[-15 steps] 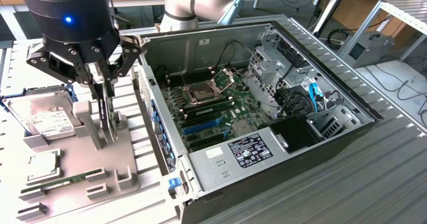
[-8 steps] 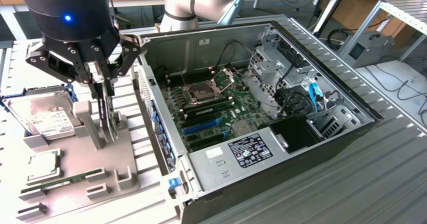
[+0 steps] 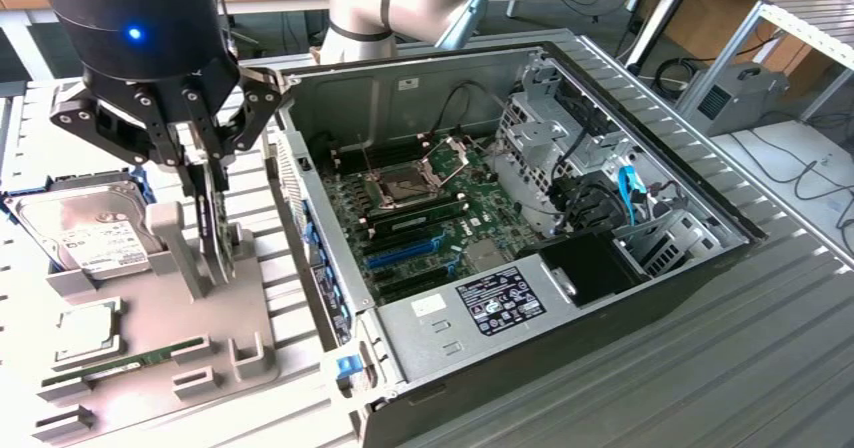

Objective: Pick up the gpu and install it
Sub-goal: 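Pick up the gpu and move the gpu toward the slot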

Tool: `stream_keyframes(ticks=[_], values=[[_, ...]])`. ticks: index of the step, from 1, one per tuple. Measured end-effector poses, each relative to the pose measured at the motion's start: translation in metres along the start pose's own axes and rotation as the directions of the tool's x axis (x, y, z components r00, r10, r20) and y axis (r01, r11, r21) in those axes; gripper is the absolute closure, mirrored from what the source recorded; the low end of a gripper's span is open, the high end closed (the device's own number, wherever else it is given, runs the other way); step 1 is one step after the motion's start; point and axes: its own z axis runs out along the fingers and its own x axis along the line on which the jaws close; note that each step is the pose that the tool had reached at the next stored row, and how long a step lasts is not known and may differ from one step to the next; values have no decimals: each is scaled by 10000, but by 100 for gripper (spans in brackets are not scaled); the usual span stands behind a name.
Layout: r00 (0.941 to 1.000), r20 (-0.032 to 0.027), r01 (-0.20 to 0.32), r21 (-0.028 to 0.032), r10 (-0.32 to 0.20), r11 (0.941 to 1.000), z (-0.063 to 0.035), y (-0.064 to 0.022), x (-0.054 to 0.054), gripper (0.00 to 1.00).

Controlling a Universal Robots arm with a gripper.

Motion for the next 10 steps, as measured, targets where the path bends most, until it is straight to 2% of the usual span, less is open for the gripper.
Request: stream_keyframes(ticks=[10], values=[[10000,0,0,0,0,10000,-24,1,-1,73]])
